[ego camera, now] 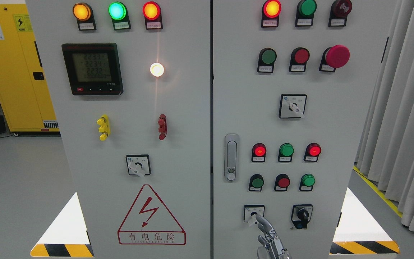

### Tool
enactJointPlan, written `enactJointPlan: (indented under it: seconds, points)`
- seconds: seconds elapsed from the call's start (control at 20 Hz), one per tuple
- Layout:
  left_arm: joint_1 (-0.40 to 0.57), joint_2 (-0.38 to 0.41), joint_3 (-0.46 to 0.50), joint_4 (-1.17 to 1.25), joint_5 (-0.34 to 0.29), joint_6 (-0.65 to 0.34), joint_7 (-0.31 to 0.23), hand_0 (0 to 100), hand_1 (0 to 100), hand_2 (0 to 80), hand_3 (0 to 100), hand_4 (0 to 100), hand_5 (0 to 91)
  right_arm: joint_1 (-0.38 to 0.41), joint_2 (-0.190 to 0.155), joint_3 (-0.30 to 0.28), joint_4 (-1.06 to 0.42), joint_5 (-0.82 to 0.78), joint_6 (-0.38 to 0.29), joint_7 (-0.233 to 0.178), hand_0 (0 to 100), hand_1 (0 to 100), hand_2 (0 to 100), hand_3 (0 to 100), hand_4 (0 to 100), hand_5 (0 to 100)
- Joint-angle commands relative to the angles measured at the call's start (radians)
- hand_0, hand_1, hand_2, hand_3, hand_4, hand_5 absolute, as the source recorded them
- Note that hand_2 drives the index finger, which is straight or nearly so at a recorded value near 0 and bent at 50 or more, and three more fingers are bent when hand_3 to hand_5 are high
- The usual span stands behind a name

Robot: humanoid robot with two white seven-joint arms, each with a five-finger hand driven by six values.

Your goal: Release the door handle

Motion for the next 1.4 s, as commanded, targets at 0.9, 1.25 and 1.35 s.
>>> enactJointPlan:
  seconds: [0.9, 1.25, 1.35]
  points:
    - [0.000, 0.000, 0.000, 0.000, 0.000, 0.001, 0.000, 12, 56, 0.0, 0, 0, 0.0, -0.042, -0.040, 0.004, -0.020, 0.256, -0.001, -0.001, 62, 37, 0, 53, 75, 84]
    - [0.000, 0.000, 0.000, 0.000, 0.000, 0.001, 0.000, 12, 56, 0.0, 0, 0, 0.0, -0.082, -0.033, 0.022, -0.014, 0.594, -0.025, -0.022, 61, 44, 0, 100, 100, 100]
    - [0.000, 0.000, 0.000, 0.000, 0.000, 0.001, 0.000, 12, 56, 0.0, 0, 0, 0.0, -0.085, -0.036, 0.046, -0.004, 0.731, -0.022, -0.019, 60, 44, 0, 100, 100, 100]
